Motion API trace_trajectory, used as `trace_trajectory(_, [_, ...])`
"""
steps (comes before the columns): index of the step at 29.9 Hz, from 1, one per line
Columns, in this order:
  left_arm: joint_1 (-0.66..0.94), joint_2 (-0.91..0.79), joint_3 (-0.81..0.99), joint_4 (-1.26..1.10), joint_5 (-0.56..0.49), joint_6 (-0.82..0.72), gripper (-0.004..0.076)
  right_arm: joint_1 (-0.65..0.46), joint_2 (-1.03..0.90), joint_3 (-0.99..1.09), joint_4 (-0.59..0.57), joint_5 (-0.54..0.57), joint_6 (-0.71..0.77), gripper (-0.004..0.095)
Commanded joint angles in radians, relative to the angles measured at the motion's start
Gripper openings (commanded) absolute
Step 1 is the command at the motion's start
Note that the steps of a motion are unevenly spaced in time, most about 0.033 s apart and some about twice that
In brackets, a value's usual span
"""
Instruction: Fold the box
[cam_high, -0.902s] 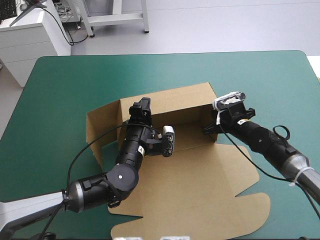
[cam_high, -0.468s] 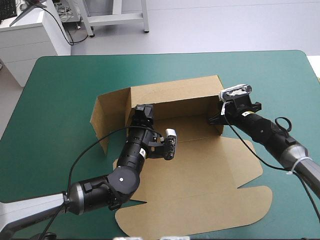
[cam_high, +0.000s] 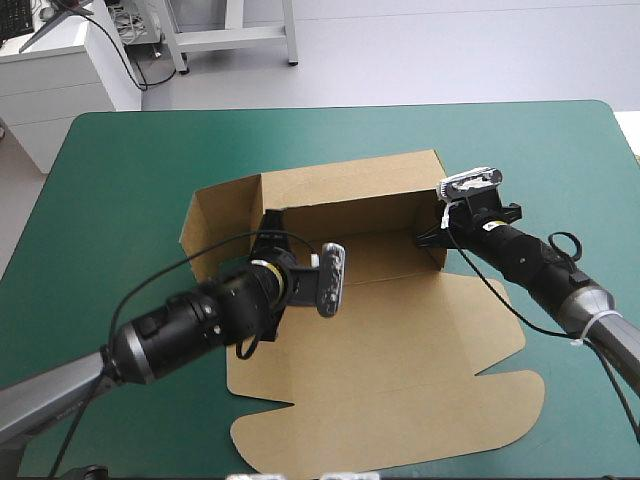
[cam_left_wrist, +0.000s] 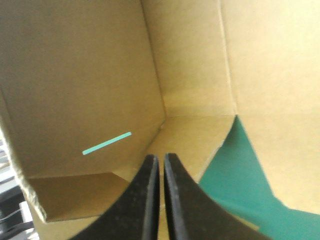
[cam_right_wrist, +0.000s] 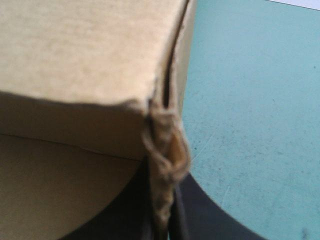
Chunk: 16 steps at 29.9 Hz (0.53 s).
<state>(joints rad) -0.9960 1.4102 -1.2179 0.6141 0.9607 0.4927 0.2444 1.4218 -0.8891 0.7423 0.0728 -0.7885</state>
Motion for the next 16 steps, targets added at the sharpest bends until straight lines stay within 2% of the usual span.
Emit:
trace_trajectory(1, [0.133, -0.032, -0.206, -0.278, 0.047, 0.15, 0.0013, -0.007, -0.033, -0.038, 0.013, -0.034, -0.004, -0.0015])
trace_trajectory(8, [0.556, -0.032, -0.443, -0.635, 0.05, 0.146, 0.0006, -0.007, -0.033, -0.038, 0.013, 0.003, -0.004, -0.0015])
trace_trajectory(16, [1.149, -0.028, -0.403, -1.218, 0.067, 0.088, 0.0006, -0.007, -0.033, -0.038, 0.013, 0.031, -0.004, -0.0016])
